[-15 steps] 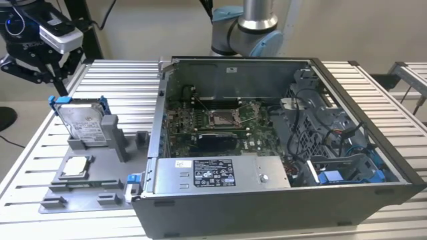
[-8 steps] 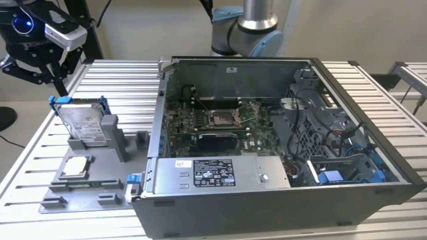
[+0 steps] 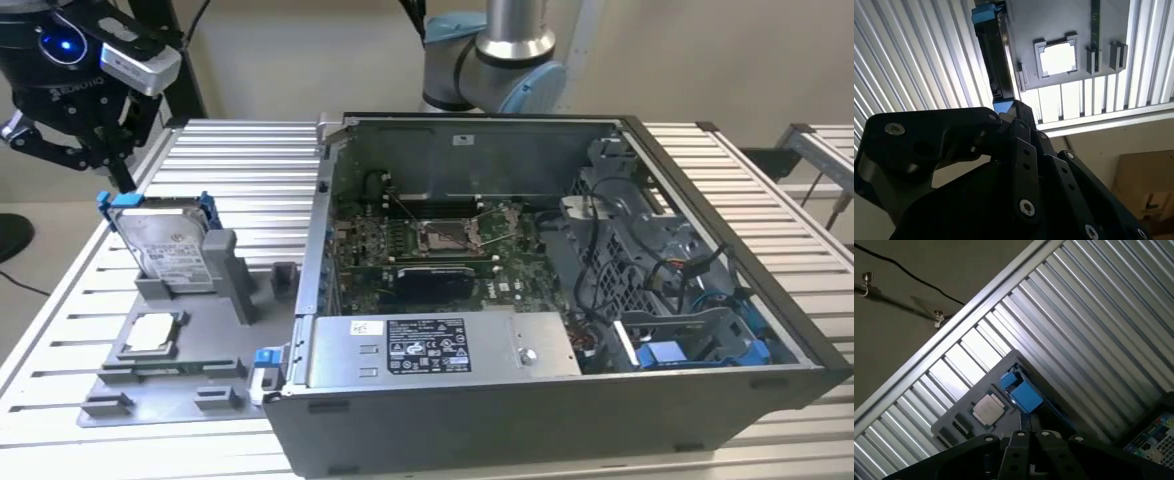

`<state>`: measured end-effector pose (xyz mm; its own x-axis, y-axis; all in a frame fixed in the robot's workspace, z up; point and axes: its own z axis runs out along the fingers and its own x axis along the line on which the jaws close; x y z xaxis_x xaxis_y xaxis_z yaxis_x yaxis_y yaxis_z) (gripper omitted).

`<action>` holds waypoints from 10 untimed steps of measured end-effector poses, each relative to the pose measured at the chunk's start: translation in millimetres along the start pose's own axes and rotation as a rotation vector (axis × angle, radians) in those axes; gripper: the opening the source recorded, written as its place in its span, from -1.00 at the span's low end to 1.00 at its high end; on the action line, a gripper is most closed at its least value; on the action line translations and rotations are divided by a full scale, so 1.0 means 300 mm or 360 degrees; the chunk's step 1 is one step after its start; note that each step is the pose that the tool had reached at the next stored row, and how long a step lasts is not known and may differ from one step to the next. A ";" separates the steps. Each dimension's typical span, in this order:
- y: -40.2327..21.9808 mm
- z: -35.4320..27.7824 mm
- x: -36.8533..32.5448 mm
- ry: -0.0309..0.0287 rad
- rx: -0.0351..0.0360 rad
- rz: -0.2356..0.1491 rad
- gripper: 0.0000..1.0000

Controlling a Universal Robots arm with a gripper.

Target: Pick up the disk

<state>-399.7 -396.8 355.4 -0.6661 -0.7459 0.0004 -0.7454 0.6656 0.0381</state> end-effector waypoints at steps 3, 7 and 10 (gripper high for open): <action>0.000 0.000 0.000 0.00033 0.0000 -0.0086 -1.00; 0.000 0.000 0.000 0.00077 0.0000 -0.0203 -1.00; 0.000 0.000 0.000 0.00110 0.0000 -0.0290 -1.00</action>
<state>-399.7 -396.8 355.5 -0.5200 -0.8542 0.0004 -0.8536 0.5196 0.0381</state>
